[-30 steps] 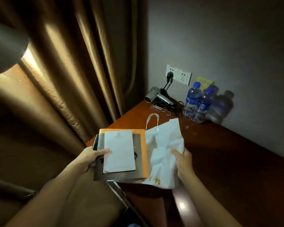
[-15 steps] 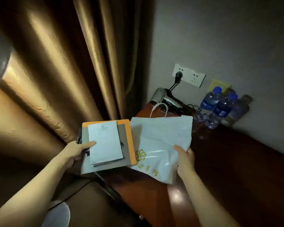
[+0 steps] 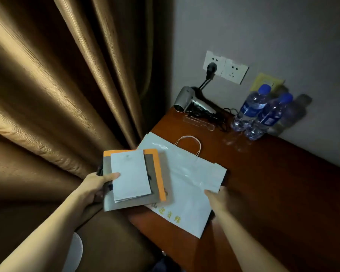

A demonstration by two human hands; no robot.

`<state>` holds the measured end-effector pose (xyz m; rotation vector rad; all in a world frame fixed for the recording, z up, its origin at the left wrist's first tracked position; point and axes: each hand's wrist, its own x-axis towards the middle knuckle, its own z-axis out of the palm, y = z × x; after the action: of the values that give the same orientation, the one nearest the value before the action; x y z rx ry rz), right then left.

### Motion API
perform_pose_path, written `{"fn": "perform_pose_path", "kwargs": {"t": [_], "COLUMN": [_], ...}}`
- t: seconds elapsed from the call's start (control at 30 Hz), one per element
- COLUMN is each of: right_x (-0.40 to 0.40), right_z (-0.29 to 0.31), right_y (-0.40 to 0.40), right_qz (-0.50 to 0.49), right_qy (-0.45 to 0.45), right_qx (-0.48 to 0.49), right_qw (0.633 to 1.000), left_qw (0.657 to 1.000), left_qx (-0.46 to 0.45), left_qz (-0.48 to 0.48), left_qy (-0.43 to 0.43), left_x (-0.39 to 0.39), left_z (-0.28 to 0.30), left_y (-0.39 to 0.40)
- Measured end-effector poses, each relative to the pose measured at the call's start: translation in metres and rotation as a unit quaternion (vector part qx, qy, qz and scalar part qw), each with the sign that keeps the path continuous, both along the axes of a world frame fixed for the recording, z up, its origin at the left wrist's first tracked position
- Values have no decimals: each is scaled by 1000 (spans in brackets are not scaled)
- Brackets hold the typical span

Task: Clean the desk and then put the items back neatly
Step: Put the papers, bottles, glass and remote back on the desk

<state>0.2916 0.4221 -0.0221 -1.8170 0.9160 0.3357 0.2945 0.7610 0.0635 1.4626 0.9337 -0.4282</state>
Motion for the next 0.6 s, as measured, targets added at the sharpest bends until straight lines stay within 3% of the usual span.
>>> {"fn": "perform_pose_path", "kwargs": {"t": [0.2, 0.43, 0.6], "right_x": [5, 9, 13], "right_z": [54, 14, 5], "right_y": [-5, -1, -1], "right_qz": [137, 64, 77], "right_qy": [14, -23, 11], "right_qx": [-129, -20, -27], "right_qw": [982, 997, 997], "left_qw": [998, 992, 992], "left_qx": [27, 31, -11], "left_qz": [-42, -110, -115], "left_qy": [43, 61, 58], "left_x": [7, 11, 14], "left_z": [-22, -29, -34], "left_y": [-22, -32, -31]}}
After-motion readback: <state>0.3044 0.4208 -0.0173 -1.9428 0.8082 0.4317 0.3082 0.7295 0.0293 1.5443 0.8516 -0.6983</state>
